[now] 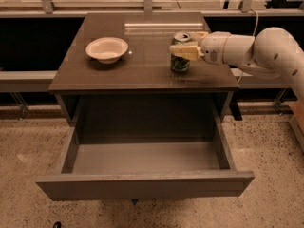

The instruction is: Place green can into top drawer

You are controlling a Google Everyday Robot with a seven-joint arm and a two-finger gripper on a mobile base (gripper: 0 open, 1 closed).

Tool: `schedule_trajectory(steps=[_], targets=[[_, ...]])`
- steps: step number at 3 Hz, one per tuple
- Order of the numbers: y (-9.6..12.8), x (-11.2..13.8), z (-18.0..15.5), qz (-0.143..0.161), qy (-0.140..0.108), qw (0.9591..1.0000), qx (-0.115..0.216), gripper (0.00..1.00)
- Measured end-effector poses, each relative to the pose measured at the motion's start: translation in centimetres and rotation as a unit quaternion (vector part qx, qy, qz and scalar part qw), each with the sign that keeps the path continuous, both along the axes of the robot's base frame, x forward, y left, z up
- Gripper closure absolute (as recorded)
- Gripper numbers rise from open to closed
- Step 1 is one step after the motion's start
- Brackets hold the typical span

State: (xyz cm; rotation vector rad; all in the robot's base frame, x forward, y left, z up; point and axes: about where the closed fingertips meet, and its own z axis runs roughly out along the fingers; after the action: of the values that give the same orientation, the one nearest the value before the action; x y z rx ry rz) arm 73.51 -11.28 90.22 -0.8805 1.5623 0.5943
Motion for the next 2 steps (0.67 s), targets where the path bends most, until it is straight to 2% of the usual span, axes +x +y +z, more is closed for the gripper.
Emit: schedule_trajectory(steps=[1, 2], targets=[[0.1, -1.0, 1.1, 0.027, -0.003, 0.9996, 0.002, 0.86], [1.0, -5.3, 3.9, 0.104, -0.014, 0.9945, 0.004, 1.0]])
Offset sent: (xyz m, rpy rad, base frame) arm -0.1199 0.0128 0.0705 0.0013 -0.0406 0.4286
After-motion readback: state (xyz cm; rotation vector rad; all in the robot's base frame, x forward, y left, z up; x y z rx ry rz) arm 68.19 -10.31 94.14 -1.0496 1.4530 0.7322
